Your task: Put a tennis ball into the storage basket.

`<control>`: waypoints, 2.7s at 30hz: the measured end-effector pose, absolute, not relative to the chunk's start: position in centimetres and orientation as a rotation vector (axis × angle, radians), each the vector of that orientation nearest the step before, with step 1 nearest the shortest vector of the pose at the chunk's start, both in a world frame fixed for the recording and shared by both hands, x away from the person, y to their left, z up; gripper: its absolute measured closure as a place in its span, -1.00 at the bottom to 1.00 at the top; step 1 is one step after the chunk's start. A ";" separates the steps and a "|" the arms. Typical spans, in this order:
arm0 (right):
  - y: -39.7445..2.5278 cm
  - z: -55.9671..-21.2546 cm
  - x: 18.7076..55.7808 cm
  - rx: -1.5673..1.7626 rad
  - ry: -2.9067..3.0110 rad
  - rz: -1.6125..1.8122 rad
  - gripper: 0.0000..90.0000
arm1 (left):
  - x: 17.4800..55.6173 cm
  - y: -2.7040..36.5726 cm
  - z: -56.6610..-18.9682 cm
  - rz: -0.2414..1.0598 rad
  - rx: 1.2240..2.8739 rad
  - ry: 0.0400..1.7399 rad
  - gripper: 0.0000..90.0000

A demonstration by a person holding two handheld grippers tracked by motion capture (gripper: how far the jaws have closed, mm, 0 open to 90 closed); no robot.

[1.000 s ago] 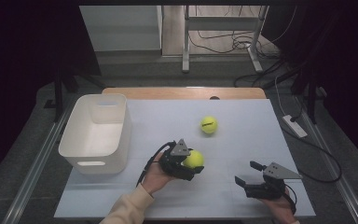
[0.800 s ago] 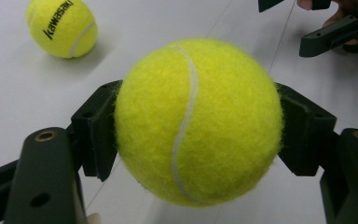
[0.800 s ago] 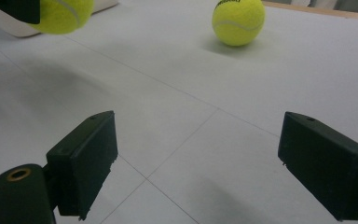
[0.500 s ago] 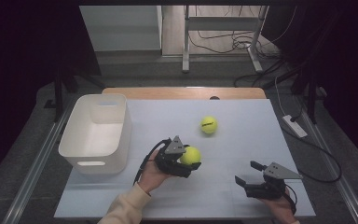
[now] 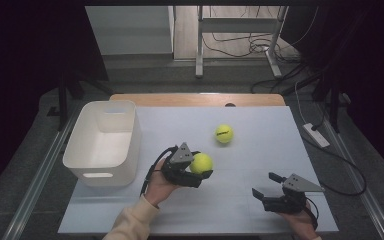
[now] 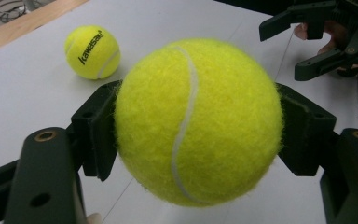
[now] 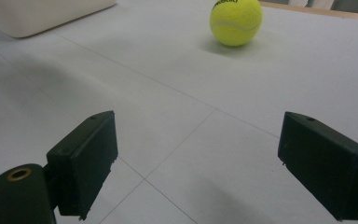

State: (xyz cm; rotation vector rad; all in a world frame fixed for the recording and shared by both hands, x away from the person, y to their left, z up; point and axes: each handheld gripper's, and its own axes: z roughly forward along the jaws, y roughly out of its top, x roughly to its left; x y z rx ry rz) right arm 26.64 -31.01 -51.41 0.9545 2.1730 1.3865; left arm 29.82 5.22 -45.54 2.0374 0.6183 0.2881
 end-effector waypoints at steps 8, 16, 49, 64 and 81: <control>-31.1 -51.4 26.6 0.956 2.172 1.388 -0.74 | 29.7 5.7 -45.1 0.307 2.017 0.622 -0.41; -31.1 -51.4 26.6 0.957 2.171 1.388 -0.74 | 29.5 6.4 -44.4 0.331 1.980 0.619 -0.41; -31.1 -51.4 26.6 0.959 2.162 1.390 -0.74 | 28.8 9.8 -41.9 0.418 1.856 0.655 -0.41; -31.2 -51.4 26.6 0.968 2.155 1.393 -0.74 | 28.5 11.3 -41.1 0.444 1.808 0.682 -0.41; -30.9 -51.2 26.5 0.978 2.137 1.419 -0.73 | 28.7 14.1 -40.1 0.457 1.721 0.758 -0.41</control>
